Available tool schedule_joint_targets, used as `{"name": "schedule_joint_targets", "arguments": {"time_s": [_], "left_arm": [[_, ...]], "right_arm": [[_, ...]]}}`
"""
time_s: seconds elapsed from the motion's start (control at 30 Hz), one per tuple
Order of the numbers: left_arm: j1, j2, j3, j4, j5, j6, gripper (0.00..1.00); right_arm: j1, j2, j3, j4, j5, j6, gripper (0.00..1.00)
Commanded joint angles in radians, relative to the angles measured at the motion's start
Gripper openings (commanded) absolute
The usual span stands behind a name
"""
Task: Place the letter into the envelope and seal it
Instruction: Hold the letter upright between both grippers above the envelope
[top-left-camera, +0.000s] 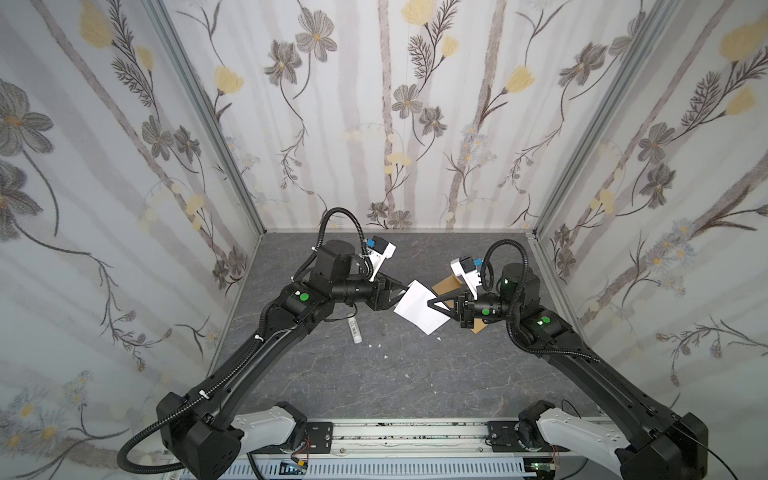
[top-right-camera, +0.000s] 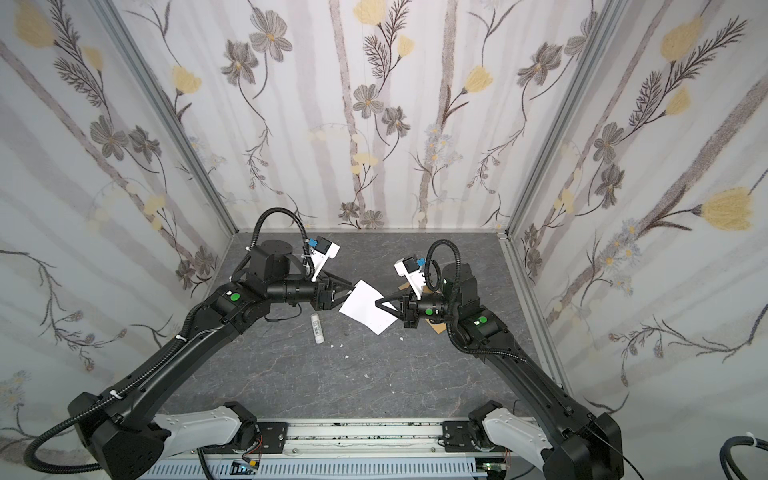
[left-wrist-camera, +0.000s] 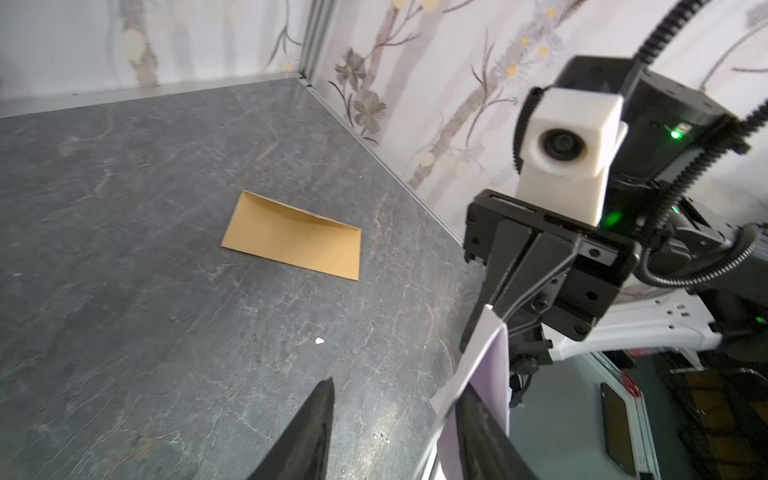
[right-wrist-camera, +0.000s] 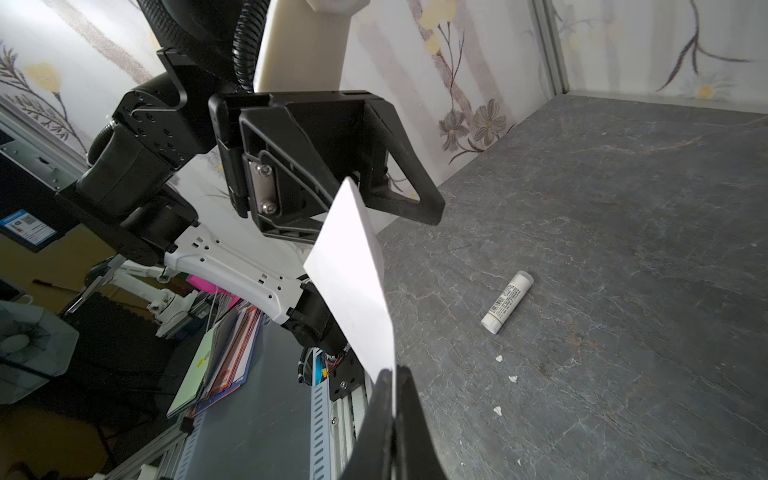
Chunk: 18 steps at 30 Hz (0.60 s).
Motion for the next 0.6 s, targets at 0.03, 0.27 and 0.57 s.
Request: {"name": "schedule_joint_targets", "arguments": {"time_s": [0.03, 0.27, 0.57], "left_arm": [[0.027, -0.017, -0.012, 0.045, -0.097, -0.09, 0.58], [0.031, -0.093, -0.145, 0.228, -0.121, -0.241, 0.65], [0.002, -0.138, -0.347, 0.609, -0.087, -0.418, 0.61]], "right_arm": [[-0.02, -0.008, -0.015, 0.117, 0.108, 0.108, 0.0], [-0.023, -0.027, -0.037, 0.308, 0.227, 0.286, 0.0], [0.012, 0.014, -0.072, 0.487, 0.264, 0.429, 0.0]]}}
